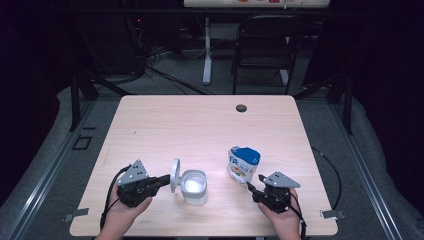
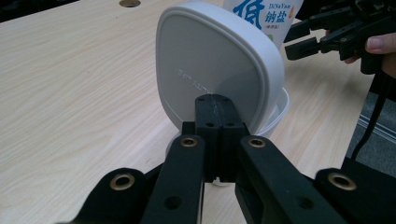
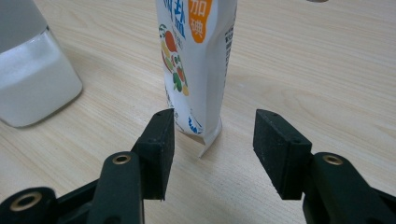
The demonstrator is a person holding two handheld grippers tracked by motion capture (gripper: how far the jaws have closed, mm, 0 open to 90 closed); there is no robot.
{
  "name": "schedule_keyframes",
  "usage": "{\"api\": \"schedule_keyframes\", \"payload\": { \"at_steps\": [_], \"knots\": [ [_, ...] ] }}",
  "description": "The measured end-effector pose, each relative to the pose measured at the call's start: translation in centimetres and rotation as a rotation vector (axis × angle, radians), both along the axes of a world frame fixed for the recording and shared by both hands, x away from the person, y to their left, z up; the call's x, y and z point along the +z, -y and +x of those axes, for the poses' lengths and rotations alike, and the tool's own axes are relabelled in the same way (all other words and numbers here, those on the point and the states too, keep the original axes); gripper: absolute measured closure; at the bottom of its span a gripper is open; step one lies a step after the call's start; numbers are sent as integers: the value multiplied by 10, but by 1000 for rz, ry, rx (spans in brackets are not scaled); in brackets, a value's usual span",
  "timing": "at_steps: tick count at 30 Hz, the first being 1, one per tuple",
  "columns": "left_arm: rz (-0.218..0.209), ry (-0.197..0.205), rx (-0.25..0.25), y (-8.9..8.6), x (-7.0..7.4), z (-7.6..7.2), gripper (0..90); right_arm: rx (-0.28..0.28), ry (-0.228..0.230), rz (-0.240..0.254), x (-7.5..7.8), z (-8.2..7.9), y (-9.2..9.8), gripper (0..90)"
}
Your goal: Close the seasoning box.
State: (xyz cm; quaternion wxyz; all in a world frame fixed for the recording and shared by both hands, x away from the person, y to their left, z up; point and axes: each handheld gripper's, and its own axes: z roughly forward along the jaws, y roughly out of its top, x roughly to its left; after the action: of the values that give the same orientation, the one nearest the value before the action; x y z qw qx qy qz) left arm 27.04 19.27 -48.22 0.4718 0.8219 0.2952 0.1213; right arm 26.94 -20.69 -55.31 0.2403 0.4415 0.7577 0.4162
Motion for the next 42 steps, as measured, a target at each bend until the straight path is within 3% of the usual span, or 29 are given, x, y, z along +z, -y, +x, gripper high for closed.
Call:
{"api": "schedule_keyframes", "payload": {
  "at_steps": [8, 21, 32, 42],
  "knots": [
    [17, -1, -44, 12, -3, -4, 900, 1, -4, 2, 0, 0, 0, 487],
    [11, 0, -21, 4, 0, -3, 900, 0, -2, -1, 0, 0, 0, 487],
    [2, 6, 20, -9, 1, 2, 900, 3, 2, 0, 0, 0, 0, 486],
    [-1, -34, 98, -30, -14, 16, 883, 2, 0, -1, 1, 0, 1, 487]
  ]
}}
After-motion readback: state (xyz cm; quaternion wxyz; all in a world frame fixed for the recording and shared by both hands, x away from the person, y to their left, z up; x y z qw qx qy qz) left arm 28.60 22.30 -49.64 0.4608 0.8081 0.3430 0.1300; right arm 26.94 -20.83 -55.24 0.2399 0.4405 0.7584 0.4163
